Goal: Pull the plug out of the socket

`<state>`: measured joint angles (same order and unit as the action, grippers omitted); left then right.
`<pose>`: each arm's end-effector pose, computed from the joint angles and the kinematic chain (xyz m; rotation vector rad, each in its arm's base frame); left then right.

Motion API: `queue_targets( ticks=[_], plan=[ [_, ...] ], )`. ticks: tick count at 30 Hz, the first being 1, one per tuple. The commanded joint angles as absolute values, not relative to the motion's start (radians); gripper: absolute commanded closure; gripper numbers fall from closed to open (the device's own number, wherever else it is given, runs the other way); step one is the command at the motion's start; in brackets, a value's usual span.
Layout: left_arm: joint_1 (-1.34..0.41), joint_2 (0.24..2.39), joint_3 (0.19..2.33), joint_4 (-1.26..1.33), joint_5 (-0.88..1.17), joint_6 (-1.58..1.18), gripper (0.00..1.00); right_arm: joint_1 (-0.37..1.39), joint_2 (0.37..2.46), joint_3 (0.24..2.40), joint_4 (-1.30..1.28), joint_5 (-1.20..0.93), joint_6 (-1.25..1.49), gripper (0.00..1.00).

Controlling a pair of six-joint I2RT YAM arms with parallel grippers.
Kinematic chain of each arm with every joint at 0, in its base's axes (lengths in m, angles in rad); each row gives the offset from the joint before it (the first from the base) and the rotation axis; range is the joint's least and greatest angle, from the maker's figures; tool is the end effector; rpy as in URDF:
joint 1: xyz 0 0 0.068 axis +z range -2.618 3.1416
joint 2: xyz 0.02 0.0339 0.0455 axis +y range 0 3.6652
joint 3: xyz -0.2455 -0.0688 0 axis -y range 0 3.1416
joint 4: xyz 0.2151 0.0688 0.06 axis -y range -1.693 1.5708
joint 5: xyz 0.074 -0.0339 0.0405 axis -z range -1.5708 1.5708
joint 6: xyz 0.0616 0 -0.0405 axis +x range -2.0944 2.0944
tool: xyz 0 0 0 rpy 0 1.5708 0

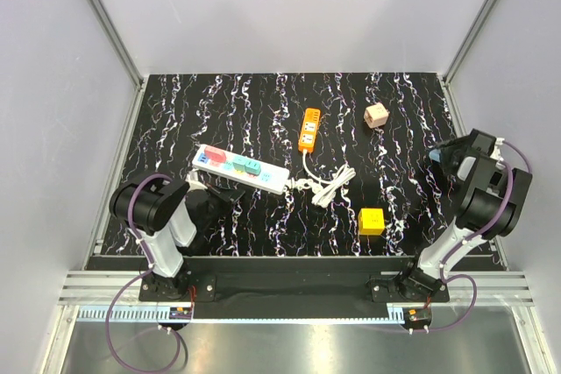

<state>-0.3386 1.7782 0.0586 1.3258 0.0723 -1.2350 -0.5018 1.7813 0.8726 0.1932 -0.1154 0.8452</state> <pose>0.2089 -0.0783 0.0802 -0.8776 1.9439 -1.0621 0.3128 -0.1635 0.1321 1.3867 1.8349 0.3099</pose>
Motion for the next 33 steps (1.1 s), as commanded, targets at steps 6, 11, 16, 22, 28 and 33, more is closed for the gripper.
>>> queue_targets(
  ticks=[6, 11, 16, 22, 28, 33],
  plan=[
    [-0.334, 1.806, -0.052, 1.666, 0.071, -1.223, 0.97, -0.451, 1.734, 1.028, -0.07, -0.006, 0.752, 0.09],
    [-0.336, 1.804, -0.06, 1.666, 0.063, -1.235, 0.96, -0.341, 1.603, 1.084, -0.257, 0.239, 0.609, 0.0],
    [-0.35, 1.809, -0.063, 1.666, 0.046, -1.252, 0.97, -0.265, 1.462, 1.095, -0.362, 0.27, 0.543, 0.0],
    [-0.408, 1.778, -0.081, 1.666, -0.033, -1.253, 0.97, -0.057, 1.4, 1.114, -0.362, 0.157, 0.365, 0.0],
    [-0.468, 1.737, -0.101, 1.666, -0.135, -1.258, 0.93, 0.234, 1.468, 1.178, -0.331, 0.006, 0.218, 0.0],
    [-0.498, 1.7, -0.094, 1.666, -0.176, -1.236, 0.86, 0.411, 1.555, 1.235, -0.333, 0.006, 0.169, 0.0]
  ],
)
